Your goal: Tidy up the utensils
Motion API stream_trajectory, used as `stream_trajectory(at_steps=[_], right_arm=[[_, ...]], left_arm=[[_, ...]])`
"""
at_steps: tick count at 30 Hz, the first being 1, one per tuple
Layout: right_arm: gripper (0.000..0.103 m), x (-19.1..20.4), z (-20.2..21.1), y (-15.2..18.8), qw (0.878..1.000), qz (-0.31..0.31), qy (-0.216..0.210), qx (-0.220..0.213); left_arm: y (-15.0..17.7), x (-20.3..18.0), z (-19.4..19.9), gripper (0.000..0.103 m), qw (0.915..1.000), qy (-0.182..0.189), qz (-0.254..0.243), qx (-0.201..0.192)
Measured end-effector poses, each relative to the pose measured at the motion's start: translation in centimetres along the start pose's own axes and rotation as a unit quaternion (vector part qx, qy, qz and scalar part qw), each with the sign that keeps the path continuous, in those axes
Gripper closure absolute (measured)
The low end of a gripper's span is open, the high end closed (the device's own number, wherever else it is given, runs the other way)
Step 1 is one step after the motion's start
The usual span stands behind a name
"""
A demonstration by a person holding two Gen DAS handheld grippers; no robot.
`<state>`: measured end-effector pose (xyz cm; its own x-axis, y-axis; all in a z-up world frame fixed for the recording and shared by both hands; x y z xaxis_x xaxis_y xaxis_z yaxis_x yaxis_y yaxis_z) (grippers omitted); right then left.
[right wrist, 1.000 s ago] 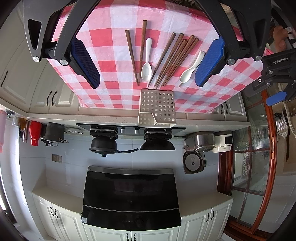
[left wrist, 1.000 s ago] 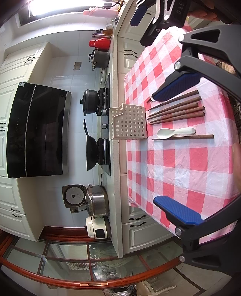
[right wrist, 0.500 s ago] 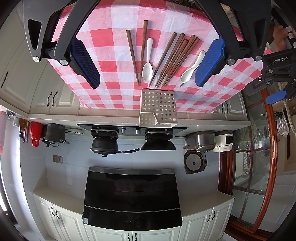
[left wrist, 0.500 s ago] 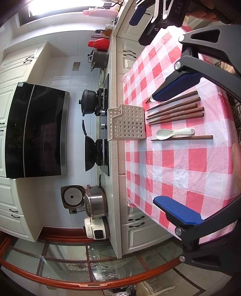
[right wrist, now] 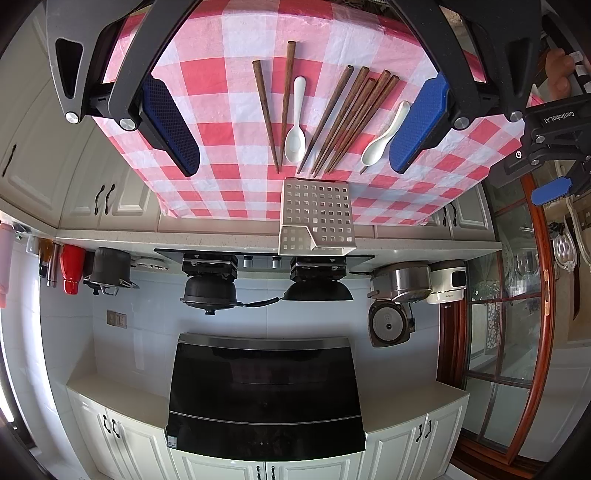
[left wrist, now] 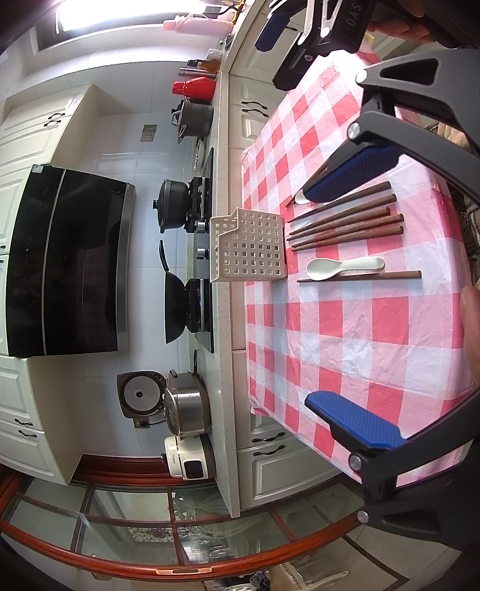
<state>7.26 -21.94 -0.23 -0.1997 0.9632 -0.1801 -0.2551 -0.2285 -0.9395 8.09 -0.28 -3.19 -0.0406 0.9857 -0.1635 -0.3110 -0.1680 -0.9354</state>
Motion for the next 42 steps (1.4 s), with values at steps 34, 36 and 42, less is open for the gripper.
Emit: stream_trajectory(at_steps=[34,36,42], right_arm=[[0.007,-0.41,-0.37,0.58,1.000,-0.008,0.002,0.013],[0.007,-0.45,-0.47,0.53,1.000,-0.009,0.002,0.015],[0.007,-0.46,-0.58,0.59,1.000,-0.010,0.004,0.018]], left_arm=[[0.52,0.14,0.27,0.005,1.0000,-0.002,0.000,0.009],[0.60,0.16,0.33,0.005,1.0000,-0.002,0.000,0.010],[0.70,0.24,0.32,0.005,0.9998,-0.005,0.002,0.017]])
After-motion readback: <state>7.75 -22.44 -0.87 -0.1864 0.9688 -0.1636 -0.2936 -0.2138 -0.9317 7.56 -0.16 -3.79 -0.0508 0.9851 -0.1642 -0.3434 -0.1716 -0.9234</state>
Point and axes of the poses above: each gripper's, at about its wrist camera, not at the fingertips, and z roughly against the way its jaws point, x to its left, y to its underside, the point moved 8 cm from there along -z, roughly the way its jaws point, and after that the axes turned 11 degrees about z, right-handed, at the moved point
